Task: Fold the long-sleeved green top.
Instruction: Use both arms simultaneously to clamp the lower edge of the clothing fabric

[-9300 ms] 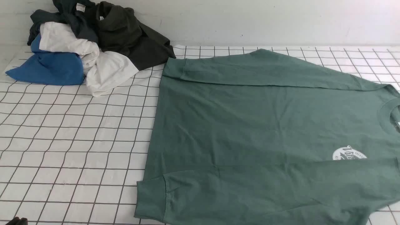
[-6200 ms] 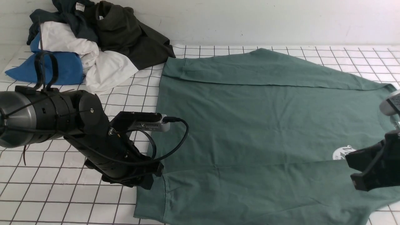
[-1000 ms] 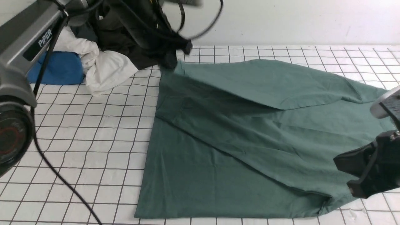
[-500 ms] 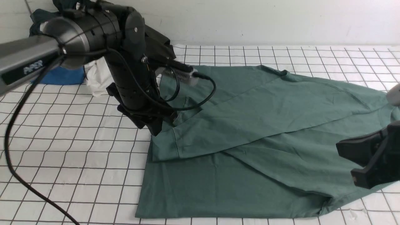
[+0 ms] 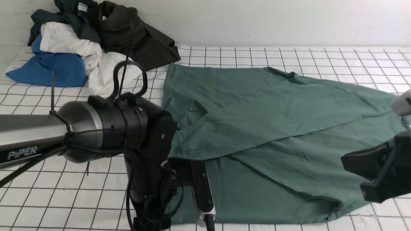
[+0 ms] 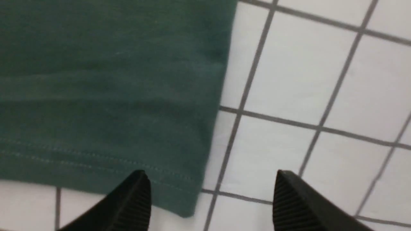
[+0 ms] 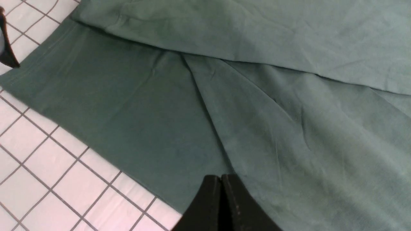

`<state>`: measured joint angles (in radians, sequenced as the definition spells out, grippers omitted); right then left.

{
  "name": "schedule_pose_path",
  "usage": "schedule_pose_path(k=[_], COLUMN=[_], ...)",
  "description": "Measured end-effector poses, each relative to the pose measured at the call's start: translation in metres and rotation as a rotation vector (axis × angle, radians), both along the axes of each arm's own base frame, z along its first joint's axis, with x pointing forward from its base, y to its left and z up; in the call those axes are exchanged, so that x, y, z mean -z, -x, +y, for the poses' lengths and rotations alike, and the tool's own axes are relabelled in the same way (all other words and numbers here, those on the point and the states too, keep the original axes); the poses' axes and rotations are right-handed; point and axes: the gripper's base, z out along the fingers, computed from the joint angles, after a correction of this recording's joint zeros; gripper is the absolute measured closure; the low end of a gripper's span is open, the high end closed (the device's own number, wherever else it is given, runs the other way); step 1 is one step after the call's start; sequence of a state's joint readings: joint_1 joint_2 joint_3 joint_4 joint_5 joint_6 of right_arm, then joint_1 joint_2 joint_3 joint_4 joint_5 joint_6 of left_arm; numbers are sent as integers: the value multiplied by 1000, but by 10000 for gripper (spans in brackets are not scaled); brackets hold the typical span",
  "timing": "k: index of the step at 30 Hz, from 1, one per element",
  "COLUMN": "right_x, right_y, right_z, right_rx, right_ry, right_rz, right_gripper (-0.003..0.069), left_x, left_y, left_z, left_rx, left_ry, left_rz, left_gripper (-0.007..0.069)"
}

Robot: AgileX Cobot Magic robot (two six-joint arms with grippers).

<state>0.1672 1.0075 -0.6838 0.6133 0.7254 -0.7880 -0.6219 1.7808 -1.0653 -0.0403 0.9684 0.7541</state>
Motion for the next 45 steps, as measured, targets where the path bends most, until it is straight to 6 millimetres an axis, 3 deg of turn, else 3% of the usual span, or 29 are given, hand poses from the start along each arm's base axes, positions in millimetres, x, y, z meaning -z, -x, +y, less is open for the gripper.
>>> schedule_pose_path(k=[4,5,6,11,14,19,22,25,29,31,32,36,38,40,43,45], right_x=[0,0,0,2,3,12,20,42,71,81,95,120,136,139,137,126], right_y=[0,0,1,4,5,5,1,-16,-41,-48,-59,-75,-81,-85,-87,-86], right_z=[0,1,1,2,2,-11,-20,-34,-42,-43,-44,-45,-45,-44,-46,-48], right_rx=[-15,-33,-34,-112,-129,-165,-153,-109,-99,-106,-119,-137,-150,-143,-98,-34], right_ry=[9,21,21,67,83,298,420,601,748,781,833,877,896,904,907,901], right_rz=[-7,-14,-13,-14,-11,12,55,161,227,242,250,265,284,274,267,237], right_gripper=[673,673,673,673,673,652,600,445,260,233,211,239,319,389,536,621], left_x=[18,19,19,19,15,-31,-50,-71,-74,-74,-74,-74,-74,-74,-74,-77], left_y=[-1,-3,-3,-9,-9,-11,-14,-23,-31,-32,-32,-32,-31,-31,-27,-21], left_z=[0,-1,-1,1,3,17,28,50,67,69,70,69,69,69,70,72], left_rx=[41,46,47,44,34,-18,-69,-192,-281,-290,-294,-285,-290,-292,-297,-329], left_ry=[-8,-4,-3,-4,-10,44,96,169,197,197,197,200,209,209,194,187], left_rz=[2,-11,-14,-70,-89,-250,-321,-404,-417,-417,-416,-413,-407,-403,-368,-333], left_gripper=[203,276,284,575,610,622,622,622,622,622,622,622,622,622,622,622])
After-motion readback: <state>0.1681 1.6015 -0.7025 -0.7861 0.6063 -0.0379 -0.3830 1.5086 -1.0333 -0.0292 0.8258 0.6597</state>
